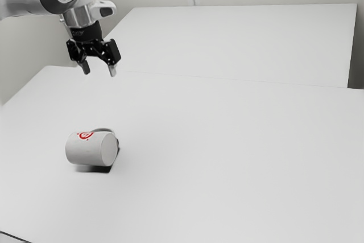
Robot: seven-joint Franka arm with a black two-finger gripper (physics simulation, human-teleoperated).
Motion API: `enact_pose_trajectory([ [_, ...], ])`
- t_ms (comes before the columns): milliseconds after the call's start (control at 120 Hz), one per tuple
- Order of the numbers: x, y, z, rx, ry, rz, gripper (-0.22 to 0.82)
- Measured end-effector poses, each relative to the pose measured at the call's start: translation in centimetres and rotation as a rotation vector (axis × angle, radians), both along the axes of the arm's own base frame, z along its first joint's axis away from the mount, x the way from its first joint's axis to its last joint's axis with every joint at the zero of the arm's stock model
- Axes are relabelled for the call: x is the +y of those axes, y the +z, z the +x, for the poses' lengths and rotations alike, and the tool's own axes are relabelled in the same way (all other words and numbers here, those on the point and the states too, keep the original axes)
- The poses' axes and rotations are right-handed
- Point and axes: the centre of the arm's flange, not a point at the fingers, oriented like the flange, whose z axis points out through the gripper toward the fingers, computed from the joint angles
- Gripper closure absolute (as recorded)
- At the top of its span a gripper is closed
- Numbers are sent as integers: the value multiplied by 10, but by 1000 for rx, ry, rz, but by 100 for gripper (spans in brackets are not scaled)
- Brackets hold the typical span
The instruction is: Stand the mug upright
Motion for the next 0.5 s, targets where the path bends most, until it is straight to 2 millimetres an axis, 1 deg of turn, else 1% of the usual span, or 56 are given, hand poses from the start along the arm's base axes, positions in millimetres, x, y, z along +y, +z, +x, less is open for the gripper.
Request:
enact_pose_trajectory([
  [125,6,2,4,-35,8,2,0],
  [267,11,3,3,-56,20,-3,0],
  [408,16,-14,1,-28,33,-19,0],
  [500,19,-21,-2,-18,40,-25,0],
])
